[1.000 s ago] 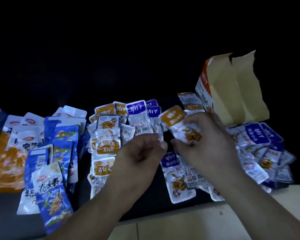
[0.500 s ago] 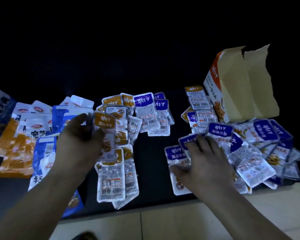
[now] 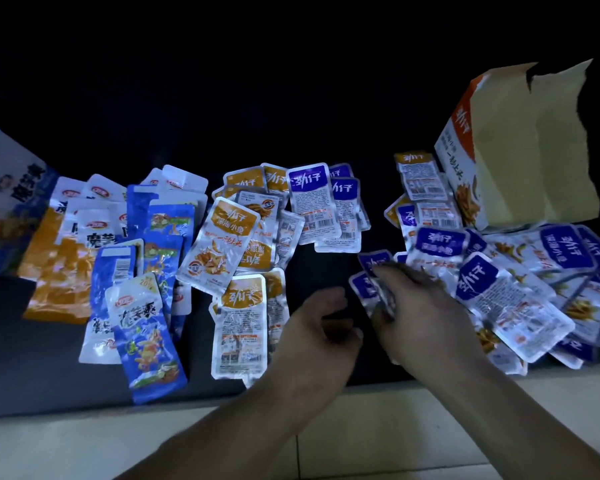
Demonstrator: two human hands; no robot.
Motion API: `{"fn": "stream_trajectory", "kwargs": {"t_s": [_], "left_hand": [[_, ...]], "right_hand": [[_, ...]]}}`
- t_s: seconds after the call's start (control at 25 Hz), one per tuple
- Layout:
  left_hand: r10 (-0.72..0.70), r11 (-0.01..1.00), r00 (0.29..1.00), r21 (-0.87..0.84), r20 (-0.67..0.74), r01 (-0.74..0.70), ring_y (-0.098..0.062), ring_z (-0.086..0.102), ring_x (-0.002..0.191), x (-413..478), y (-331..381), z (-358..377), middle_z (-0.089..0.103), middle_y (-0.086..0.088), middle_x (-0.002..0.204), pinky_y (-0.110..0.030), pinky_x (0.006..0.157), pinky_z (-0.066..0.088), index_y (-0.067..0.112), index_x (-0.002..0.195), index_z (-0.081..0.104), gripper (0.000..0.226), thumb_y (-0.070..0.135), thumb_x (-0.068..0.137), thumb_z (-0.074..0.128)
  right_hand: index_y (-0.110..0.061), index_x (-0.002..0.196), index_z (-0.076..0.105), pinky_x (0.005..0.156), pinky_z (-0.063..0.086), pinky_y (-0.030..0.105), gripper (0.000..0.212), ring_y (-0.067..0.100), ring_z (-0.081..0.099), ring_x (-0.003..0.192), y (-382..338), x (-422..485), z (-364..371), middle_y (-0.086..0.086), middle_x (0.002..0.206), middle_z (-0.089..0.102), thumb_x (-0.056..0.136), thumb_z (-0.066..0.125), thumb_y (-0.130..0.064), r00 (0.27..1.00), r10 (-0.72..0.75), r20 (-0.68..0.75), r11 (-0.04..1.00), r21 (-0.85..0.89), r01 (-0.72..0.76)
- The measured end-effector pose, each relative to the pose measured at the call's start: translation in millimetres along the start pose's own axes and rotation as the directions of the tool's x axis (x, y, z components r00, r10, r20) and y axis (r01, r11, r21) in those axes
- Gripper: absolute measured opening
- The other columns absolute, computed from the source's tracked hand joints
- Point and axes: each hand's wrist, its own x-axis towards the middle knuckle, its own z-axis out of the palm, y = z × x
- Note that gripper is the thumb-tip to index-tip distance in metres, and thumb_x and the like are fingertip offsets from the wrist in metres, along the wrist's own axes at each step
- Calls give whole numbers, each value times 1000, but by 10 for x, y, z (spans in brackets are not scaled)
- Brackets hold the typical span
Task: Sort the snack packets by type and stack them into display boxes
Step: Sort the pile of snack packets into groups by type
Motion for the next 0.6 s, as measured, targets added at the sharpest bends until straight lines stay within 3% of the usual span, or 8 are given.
{"fn": "stream_trajectory", "kwargs": {"t_s": [0.08,0.2,0.28,0.36,0.44,0.52,0.6], "left_hand": [[-43,993,998,-112,38,46,9,70,90,-7,51,96,76,24,98,-6,72,49,35,104,64,44,-7,93,58],[-80,972,994,-215,77,95,-6,75,94,21,103,196,80,6,100,-16,76,55,26,113,66,49,-15,90,56],[-81,960,994,-261,78,98,-16,75,100,63,113,242,79,-2,103,-21,79,57,24,120,68,48,-12,89,61],[-31,971,999,-235,31,38,-15,75,93,84,157,313,76,-4,100,-20,73,56,30,120,69,44,-3,91,68],[38,980,999,-196,-23,-42,-11,74,80,78,234,402,73,-2,94,-18,62,55,33,118,67,43,0,89,72],[70,983,996,-168,-54,-78,-8,72,72,79,286,463,73,2,90,-20,56,54,31,114,67,46,-6,87,66],[81,987,992,-131,-100,-94,-9,72,75,124,263,426,74,6,91,-26,56,54,31,113,67,51,-10,85,59]], "right_hand": [[-21,117,68,65,52,31,43,30,69,94,61,-37,-31,3,109,72,76,79,-14,996,-19,-86,994,106,29],[-28,107,70,65,59,33,33,20,70,97,108,-196,-103,-6,110,72,75,77,-27,988,-72,-140,990,109,88],[-38,118,66,78,58,25,40,1,65,106,158,-276,-153,-19,121,67,79,66,-29,999,-27,-42,951,306,38],[-47,127,61,86,51,12,48,-10,60,111,255,-310,-242,-29,123,64,89,62,-18,991,2,134,830,553,-77],[-47,121,65,90,51,16,52,-10,62,110,375,-307,-282,-30,118,67,92,59,-3,983,9,181,734,667,-130],[-38,115,70,88,51,21,45,-3,62,109,447,-270,-329,-24,116,69,92,60,-1,997,82,0,787,613,-65],[-25,122,69,88,53,34,36,15,58,115,518,-165,-324,-8,126,64,89,67,-9,961,80,-266,952,305,5]]}}
